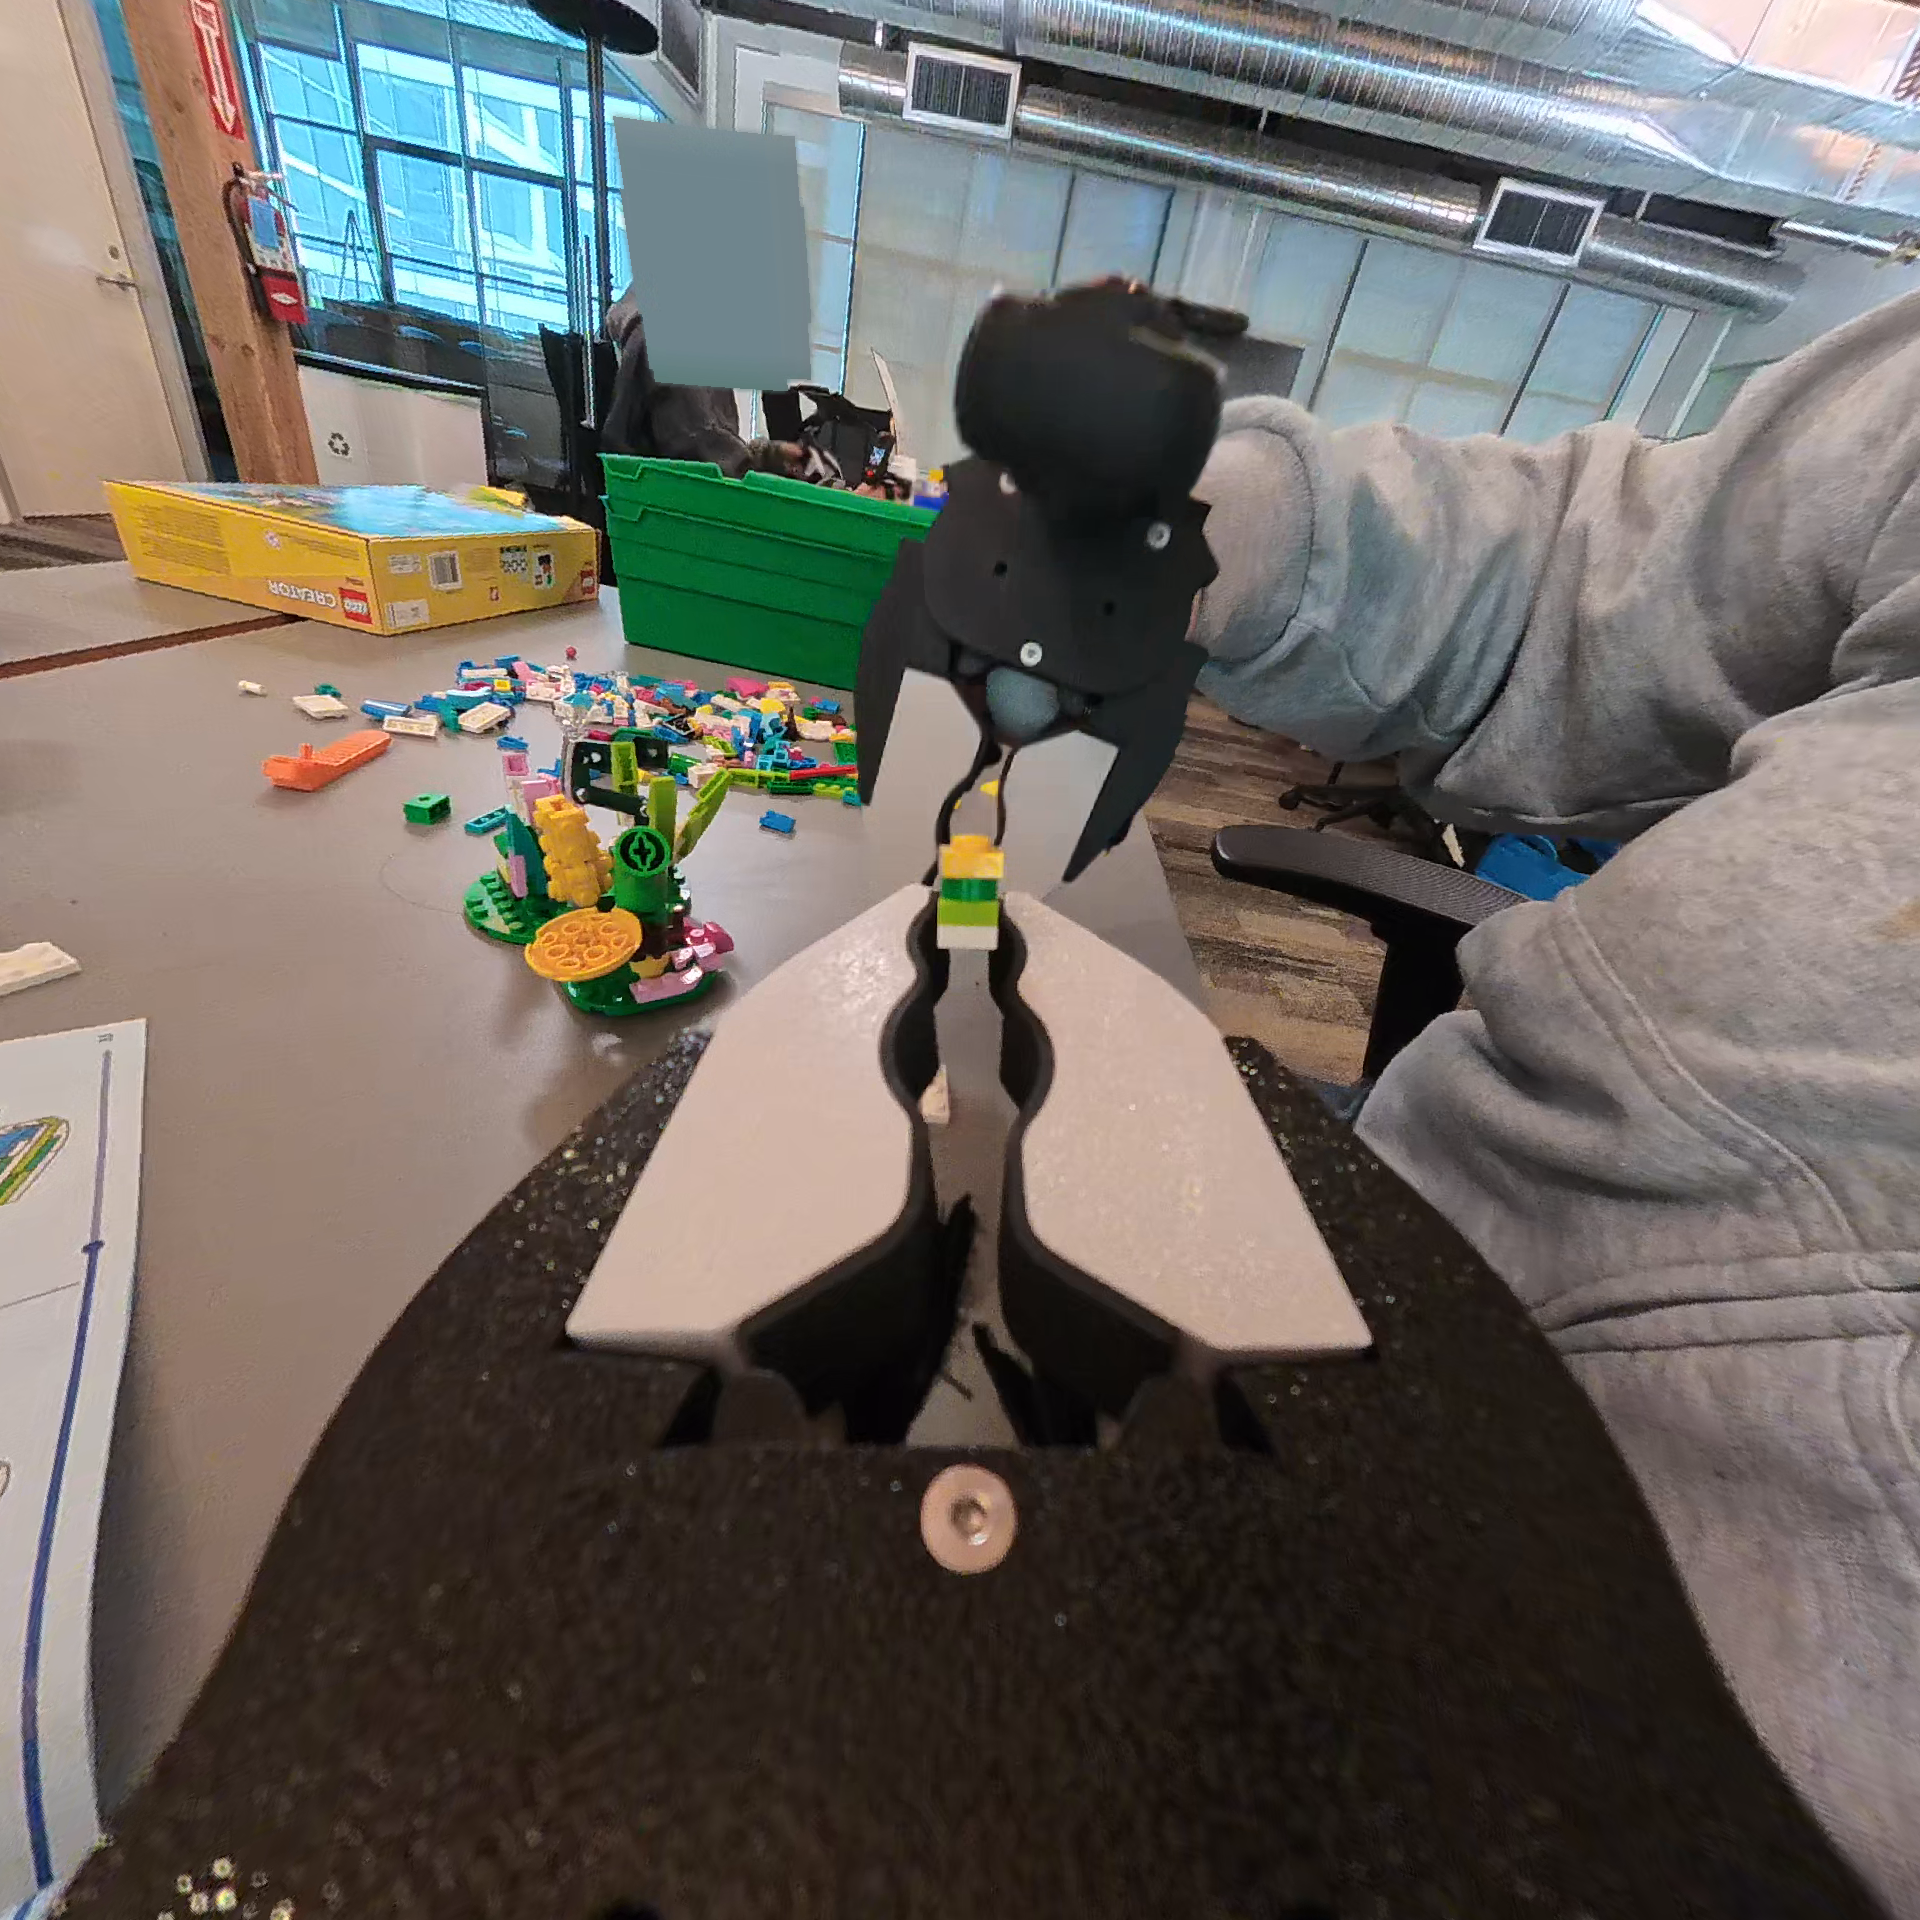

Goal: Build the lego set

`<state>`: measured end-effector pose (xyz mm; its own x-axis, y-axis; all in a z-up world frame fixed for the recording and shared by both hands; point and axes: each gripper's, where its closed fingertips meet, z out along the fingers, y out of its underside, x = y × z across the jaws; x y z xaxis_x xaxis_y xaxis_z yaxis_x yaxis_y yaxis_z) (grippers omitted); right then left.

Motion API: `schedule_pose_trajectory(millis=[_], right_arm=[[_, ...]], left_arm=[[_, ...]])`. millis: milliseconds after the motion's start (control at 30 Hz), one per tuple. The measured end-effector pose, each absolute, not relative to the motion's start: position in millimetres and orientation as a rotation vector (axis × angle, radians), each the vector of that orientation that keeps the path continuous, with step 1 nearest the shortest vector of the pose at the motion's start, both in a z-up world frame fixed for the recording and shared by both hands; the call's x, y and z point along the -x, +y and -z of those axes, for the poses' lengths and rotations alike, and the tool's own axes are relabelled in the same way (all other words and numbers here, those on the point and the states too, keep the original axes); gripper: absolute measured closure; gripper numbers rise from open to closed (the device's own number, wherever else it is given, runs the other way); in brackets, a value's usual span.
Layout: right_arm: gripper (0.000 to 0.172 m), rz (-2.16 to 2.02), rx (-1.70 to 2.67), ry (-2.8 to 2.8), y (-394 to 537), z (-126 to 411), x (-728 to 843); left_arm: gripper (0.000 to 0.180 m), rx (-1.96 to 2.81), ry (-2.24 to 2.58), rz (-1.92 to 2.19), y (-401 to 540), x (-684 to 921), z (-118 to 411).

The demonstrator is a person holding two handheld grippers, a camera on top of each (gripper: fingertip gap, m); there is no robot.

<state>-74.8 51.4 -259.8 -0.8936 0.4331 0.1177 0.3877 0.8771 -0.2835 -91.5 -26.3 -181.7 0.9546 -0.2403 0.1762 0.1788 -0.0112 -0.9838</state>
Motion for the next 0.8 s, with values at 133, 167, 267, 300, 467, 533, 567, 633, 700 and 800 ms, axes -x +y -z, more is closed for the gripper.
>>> schedule_pose_trajectory(millis=[133,167,267,300,467,533,567,633,700,800], right_arm=[[0.165,-0.360,0.666,-2.896,60.2,273.8,71.8],[0.165,-0.357,0.672,-2.897,61.8,275.9,71.5],[0.165,-0.334,0.686,-2.908,66.8,282.5,69.2],[0.165,-0.339,0.698,-2.906,67.4,283.8,68.8],[0.147,-0.422,0.711,-2.880,59.9,273.3,69.7],[0.149,-0.627,0.699,-2.805,39.1,247.6,77.7],[0.149,-0.775,0.684,-2.754,24.2,230.1,81.4],[0.151,-1.077,0.629,-2.656,-6.7,194.0,82.4],[0.152,-1.243,0.566,-2.597,-28.6,170.8,79.7],[0.153,-1.225,0.462,-2.578,-42.3,165.8,79.9]], left_arm=[[0.173,1.560,0.052,0.341,-23.9,89.6,184.3],[0.173,1.561,0.050,0.344,-23.8,89.6,184.3],[0.173,1.554,0.046,0.352,-24.0,89.9,183.6],[0.173,1.550,0.045,0.356,-24.1,89.9,183.1],[0.173,1.543,0.048,0.371,-24.1,88.3,182.2],[0.173,1.551,0.060,0.352,-23.5,87.7,183.0],[0.173,1.563,0.073,0.333,-22.9,87.1,184.4],[0.173,1.595,0.112,0.294,-21.1,83.7,188.3],[0.173,1.615,0.150,0.274,-19.0,78.8,190.8],[0.173,1.628,0.196,0.266,-17.2,72.3,192.9]])
